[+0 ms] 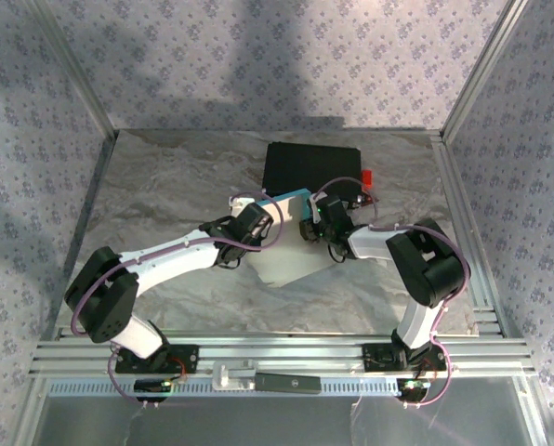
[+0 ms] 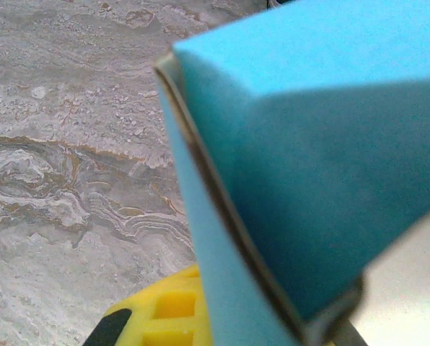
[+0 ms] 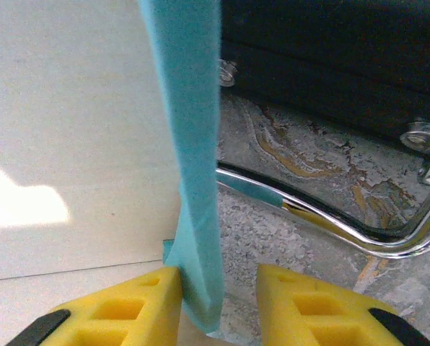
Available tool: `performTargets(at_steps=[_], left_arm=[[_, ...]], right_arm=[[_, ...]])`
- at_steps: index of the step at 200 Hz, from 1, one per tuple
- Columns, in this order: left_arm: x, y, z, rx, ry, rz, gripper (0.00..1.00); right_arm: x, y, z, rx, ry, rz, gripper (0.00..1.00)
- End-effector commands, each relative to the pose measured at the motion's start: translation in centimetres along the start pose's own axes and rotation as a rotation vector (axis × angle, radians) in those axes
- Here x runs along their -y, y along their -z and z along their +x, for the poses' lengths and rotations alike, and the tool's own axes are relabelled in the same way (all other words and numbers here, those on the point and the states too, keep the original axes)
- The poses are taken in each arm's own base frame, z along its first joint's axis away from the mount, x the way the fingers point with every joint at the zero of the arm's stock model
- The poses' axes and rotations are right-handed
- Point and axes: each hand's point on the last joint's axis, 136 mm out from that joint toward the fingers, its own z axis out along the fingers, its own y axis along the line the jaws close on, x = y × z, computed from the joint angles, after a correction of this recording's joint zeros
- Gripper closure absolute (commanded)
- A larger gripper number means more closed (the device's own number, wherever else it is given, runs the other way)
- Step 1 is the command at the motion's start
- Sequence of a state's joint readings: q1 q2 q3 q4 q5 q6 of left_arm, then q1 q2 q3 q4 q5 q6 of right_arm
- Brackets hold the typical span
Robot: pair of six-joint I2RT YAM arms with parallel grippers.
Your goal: Fold the paper box
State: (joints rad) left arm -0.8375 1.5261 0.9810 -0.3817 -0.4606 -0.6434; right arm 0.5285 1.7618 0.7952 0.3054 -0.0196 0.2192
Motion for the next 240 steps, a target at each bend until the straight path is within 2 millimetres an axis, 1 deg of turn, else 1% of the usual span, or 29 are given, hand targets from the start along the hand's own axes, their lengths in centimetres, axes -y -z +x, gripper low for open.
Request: performTargets(at_steps=[1, 22, 38, 56, 65, 76, 87, 110, 118, 128, 146, 164, 180, 200, 213, 240], left_arm=[[0.6, 0.3, -0.6, 0.006, -0.006, 0.029, 1.0], [0.6, 0.4, -0.5, 0.007, -0.008, 0.029, 1.0], [0.6, 0.4, -0.6, 0.008, -0.01, 0.029, 1.0], [0.5, 0.4, -0.6, 0.009, -0.008, 0.028, 1.0], [0.6, 0.4, -0.6, 0.008, -0.008, 0.027, 1.0], [0.6, 0.4, -0.7, 0.008, -0.007, 0.028, 1.0], [0.6, 0.4, -0.7, 0.008, -0.007, 0.03, 1.0], [0.7, 0.4, -0.8, 0.007, -0.007, 0.032, 1.0], [0.7, 0.4, -0.7, 0.007, -0.006, 0.03, 1.0], [0.7, 0.5, -0.7, 0.007, -0.007, 0.031, 1.0], [0.6, 0.5, -0.6, 0.005, -0.009, 0.03, 1.0], [0.6, 0.4, -0.6, 0.002, -0.009, 0.031, 1.0], [0.6, 0.4, -0.5, 0.001, -0.009, 0.031, 1.0], [0.7, 0.3, -0.5, -0.001, -0.009, 0.033, 1.0], [0.7, 0.3, -0.6, 0.0, -0.008, 0.034, 1.0], [0.9, 0.4, -0.7, -0.003, -0.011, 0.038, 1.0]], right_arm=[[0.7, -0.9, 3.3, -0.133, 0.013, 0.021, 0.66], [0.9, -1.1, 3.6, -0.136, 0.01, 0.037, 0.7], [1.2, -1.1, 3.6, -0.136, 0.012, 0.06, 0.85], [2.0, -1.0, 3.7, -0.138, 0.033, 0.136, 1.0], [2.4, -0.9, 3.8, -0.144, 0.053, 0.187, 1.0], [3.4, -0.6, 4.1, -0.158, 0.051, 0.277, 1.0], [4.0, -0.3, 4.3, -0.161, 0.084, 0.364, 1.0], [4.8, 0.4, 4.6, -0.169, 0.136, 0.489, 1.0], [4.7, 0.4, 4.7, -0.168, 0.136, 0.488, 1.0], [4.2, 0.3, 4.7, -0.163, 0.129, 0.445, 1.0], [3.2, 0.5, 3.9, -0.118, 0.101, 0.335, 1.0], [2.1, 1.1, 2.5, -0.062, 0.061, 0.194, 0.83], [1.5, 1.8, 1.1, -0.027, 0.058, 0.105, 0.74], [1.2, 2.8, -0.3, 0.004, 0.042, 0.042, 0.69], [1.5, 3.3, -1.1, 0.019, 0.031, 0.038, 0.67], [1.8, 3.9, -2.0, 0.042, 0.013, 0.022, 0.64]])
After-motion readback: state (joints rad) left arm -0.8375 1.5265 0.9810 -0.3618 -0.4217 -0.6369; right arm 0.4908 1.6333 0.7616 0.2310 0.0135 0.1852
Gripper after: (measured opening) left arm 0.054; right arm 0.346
